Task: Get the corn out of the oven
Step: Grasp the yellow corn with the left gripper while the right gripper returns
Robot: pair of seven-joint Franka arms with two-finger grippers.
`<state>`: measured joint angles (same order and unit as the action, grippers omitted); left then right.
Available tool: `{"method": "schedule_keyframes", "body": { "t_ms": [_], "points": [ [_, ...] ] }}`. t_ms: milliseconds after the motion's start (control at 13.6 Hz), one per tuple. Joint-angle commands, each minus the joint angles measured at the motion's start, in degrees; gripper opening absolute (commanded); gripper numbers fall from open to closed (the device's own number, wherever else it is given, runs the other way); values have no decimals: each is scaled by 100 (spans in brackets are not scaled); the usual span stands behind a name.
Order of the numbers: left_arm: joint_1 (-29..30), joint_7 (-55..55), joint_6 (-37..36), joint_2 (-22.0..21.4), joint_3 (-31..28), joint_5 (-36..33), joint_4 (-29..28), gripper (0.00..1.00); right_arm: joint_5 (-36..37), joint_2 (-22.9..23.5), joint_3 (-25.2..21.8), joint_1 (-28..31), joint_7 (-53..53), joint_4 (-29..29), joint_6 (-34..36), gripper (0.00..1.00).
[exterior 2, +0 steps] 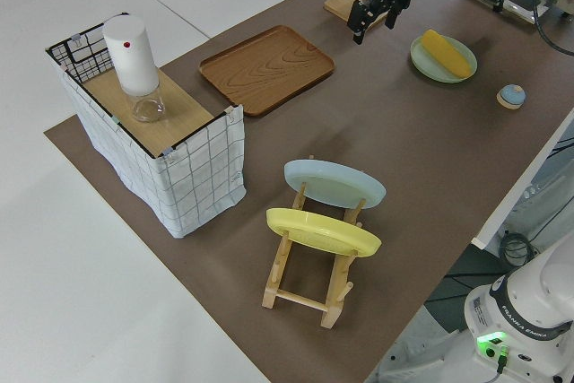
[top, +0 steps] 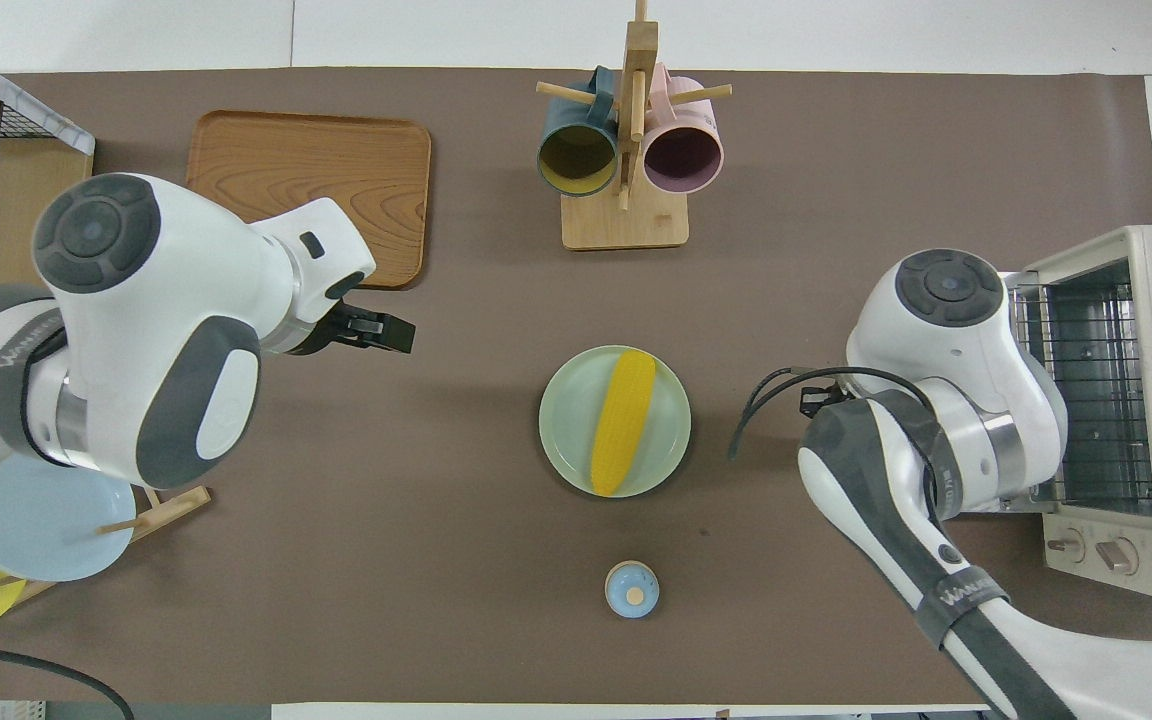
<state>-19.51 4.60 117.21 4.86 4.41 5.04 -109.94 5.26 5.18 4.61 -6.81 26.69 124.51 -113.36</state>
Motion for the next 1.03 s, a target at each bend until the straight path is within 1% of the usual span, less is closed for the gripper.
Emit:
{"method": "schedule_keyframes", "body": {
  "t_ms": [0, 74, 147, 221, 369, 442, 590, 664, 737, 959],
  "points": [
    [-535, 321, 319, 156, -90, 67, -10, 100, 308, -385, 76, 294, -331, 740, -764, 0],
    [-658, 409, 364, 304, -90, 67, 16, 100, 379, -421, 76, 312, -331, 811, -836, 0],
    [-851, 567, 582, 410, -90, 85, 43, 100, 380, -430, 84, 312, -322, 855, -854, 0],
    [-966, 612, 723, 620, -90, 146, 165, 100, 380, -430, 76, 321, -322, 890, -880, 0],
    [-1230, 621, 742, 1016, -90, 330, 559, 100, 380, -447, 76, 356, -348, 995, -1012, 0],
    [-1335, 613, 698, 1191, -90, 305, 744, 100, 388, -456, 84, 504, -401, 1066, -1160, 0],
    [-1721, 612, 890, 1403, -90, 339, 816, 100, 389, -517, 76, 576, -498, 1294, -1389, 0],
    [-1862, 621, 1152, 1561, -90, 383, 834, 100, 389, -535, 76, 576, -498, 1339, -1417, 0],
    [-1994, 621, 1259, 1623, -90, 384, 834, 100, 389, -544, 76, 567, -498, 1348, -1399, 0],
    [-2170, 621, 1436, 1764, -90, 384, 808, 100, 397, -544, 76, 576, -498, 1374, -1391, 0]
  ]
}}
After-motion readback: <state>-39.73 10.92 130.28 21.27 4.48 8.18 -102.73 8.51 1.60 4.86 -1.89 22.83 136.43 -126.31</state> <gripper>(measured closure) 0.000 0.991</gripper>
